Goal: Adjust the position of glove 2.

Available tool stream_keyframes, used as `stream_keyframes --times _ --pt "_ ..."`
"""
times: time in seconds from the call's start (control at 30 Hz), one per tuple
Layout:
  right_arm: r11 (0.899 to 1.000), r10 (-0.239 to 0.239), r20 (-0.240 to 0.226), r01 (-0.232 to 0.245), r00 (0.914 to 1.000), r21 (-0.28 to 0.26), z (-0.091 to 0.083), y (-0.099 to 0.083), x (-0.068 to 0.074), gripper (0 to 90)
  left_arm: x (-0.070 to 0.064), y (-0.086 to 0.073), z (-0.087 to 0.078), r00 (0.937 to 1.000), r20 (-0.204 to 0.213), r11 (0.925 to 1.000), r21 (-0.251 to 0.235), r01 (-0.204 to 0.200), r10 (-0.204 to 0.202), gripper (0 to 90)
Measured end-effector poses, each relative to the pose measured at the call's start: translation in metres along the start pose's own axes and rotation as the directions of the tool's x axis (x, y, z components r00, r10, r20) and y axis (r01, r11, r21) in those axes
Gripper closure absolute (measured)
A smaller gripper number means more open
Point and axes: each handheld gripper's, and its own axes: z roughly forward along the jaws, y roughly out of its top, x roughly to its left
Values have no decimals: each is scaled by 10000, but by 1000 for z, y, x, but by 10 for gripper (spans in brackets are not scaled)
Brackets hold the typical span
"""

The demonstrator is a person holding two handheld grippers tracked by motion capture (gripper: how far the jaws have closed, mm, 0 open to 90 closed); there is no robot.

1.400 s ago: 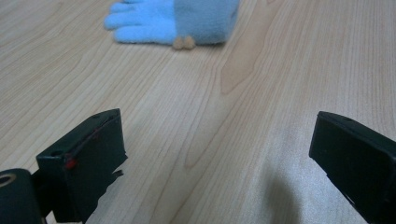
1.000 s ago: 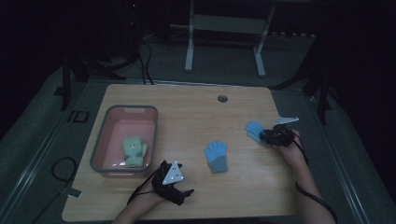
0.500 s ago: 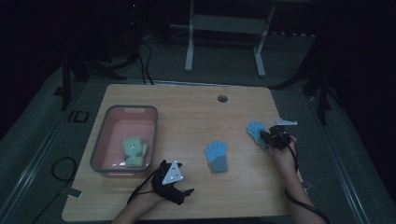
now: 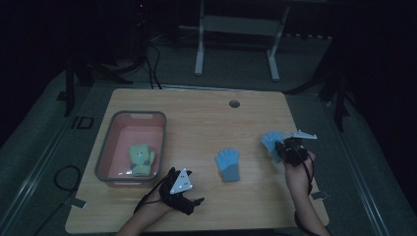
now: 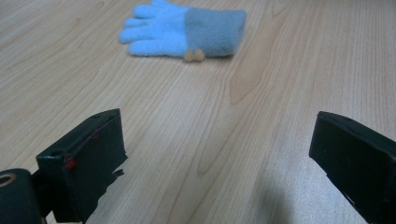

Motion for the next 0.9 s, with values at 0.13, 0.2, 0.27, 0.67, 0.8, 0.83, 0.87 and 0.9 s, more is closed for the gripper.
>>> stream_keyframes --times 0.13,0.2,0.27,0.67,0.8,0.83,0.87,0.9 --pt "9996 232 6 -231 9997 -151 -10 -10 11 861 0 0 1 10000 57 10000 23 -66 66 38" --pt "9987 447 13 -447 9990 -232 -13 -15 14 861 0 1 2 9999 96 10000 27 -78 78 39" --pt "9976 648 -3 -648 9979 -244 -13 -21 16 861 -1 2 3 9999 101 9999 -2 -110 110 38" --pt "9948 831 82 -835 9965 579 12 -56 26 838 -3 5 6 9992 214 9994 -11 -352 352 38" --pt "9940 888 90 -892 9960 631 16 -59 23 788 -4 5 6 9990 248 9993 23 -378 377 38" --pt "9935 943 63 -945 9955 632 17 -60 22 770 -4 5 6 9990 256 9993 22 -379 378 38" --pt "9933 960 -37 -956 9954 655 17 -60 21 748 -4 5 6 9990 257 9993 25 -378 377 38" --pt "9931 952 -82 -944 9954 697 16 -59 21 721 -4 5 6 9990 256 9993 10 -367 367 38"
